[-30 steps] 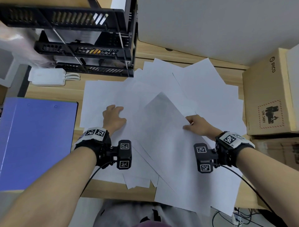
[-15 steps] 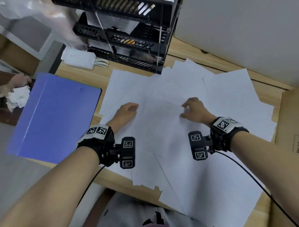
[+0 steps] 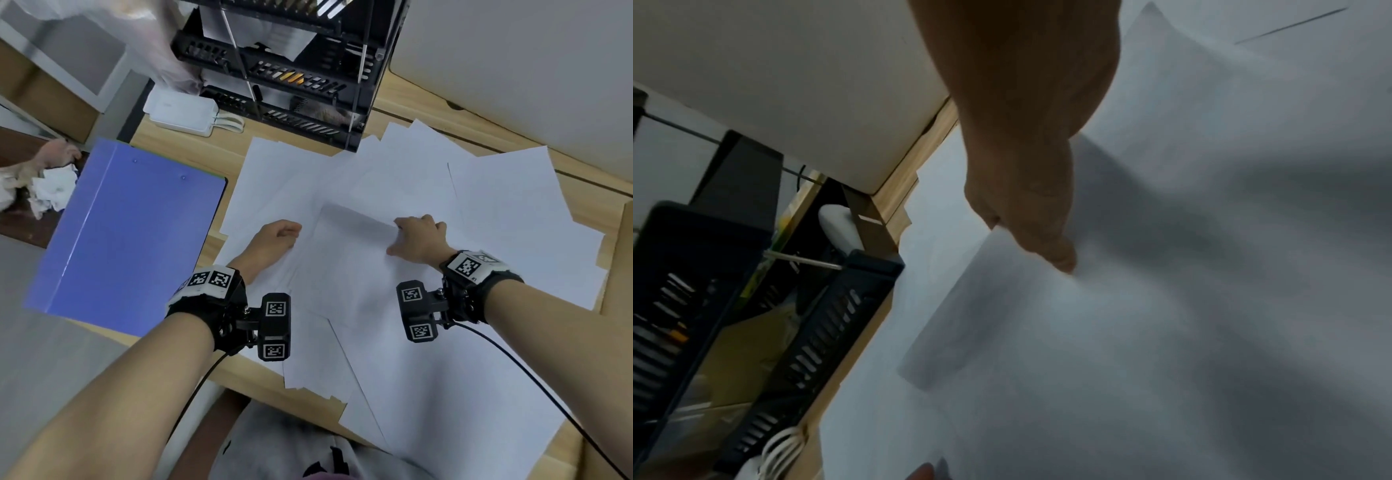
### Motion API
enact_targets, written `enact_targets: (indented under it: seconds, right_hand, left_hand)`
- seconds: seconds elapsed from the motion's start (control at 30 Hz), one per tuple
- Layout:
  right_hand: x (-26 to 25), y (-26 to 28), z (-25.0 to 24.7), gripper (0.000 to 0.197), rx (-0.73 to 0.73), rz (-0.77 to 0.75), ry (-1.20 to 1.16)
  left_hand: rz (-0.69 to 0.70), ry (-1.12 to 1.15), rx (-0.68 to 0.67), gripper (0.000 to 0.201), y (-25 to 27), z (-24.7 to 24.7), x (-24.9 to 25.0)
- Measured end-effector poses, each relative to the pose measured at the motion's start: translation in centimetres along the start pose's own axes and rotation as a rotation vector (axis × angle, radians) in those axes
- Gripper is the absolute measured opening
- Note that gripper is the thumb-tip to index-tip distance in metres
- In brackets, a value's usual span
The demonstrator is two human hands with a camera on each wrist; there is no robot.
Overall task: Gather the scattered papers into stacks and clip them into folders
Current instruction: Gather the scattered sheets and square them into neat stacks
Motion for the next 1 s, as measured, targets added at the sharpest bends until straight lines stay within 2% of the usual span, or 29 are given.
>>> enact_targets:
  seconds: [0.07, 0.2, 0.3, 0.4, 0.5, 0.63, 0.77, 0.9, 1.0]
  right_hand:
    - [0.6, 0.4, -0.5, 0.011, 0.013, -0.050, -0.145]
    - [3.4, 1.8, -3.0, 0.018, 0.091, -0.035, -0.410]
    - [6.1, 3.6, -4.3, 0.013, 0.131, 0.040, -0.586]
    - [8.6, 5.6, -4.4, 0.016, 0.136, 0.150, -0.662]
    - [10.6, 7.8, -2.3, 0.022, -0.026, 0.226, -0.643]
    - [11.8, 11.2, 3.0, 0.026, -0.169, 0.364, -0.697]
    - [10.2, 14.0, 7.7, 0.029, -0.168, 0.425, -0.767]
    - [8.7, 14.9, 10.1, 0.017, -0.083, 0.414, -0.756]
    - [8.1, 14.9, 11.2, 0.032, -0.055, 0.435, -0.709]
  left_hand:
    - [0.001, 0.005, 0.004, 0.032, -0.1, 0.2, 0.3]
    - [0.012, -0.031, -0.004, 0.034, -0.6, 0.8, 1.5]
    - [0.002, -0.038, -0.024, 0.041, -0.9, 1.8, 2.5]
    - [0.002, -0.072, -0.071, 0.041, -1.1, 3.2, 3.4]
    - [0.014, -0.176, -0.141, 0.031, -1.3, 4.9, 4.0]
    - [0.032, -0.289, -0.133, 0.035, -1.5, 6.5, 4.3]
    - [0.089, -0.366, -0.077, 0.043, -1.4, 7.7, 4.2]
    - [0.097, -0.421, -0.074, 0.060, -1.2, 8.5, 3.0]
    - [0.123, -0.498, -0.059, 0.075, -1.0, 8.5, 2.2]
Point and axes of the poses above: each hand's wrist, its own y-axis away from the middle knuckle, its own z-axis out of the palm, x = y × z, the point moved 3 cm from there along -y, towards the middle knuckle, and after that the axes turned 8 degrees about y, right-handed, at the moved point
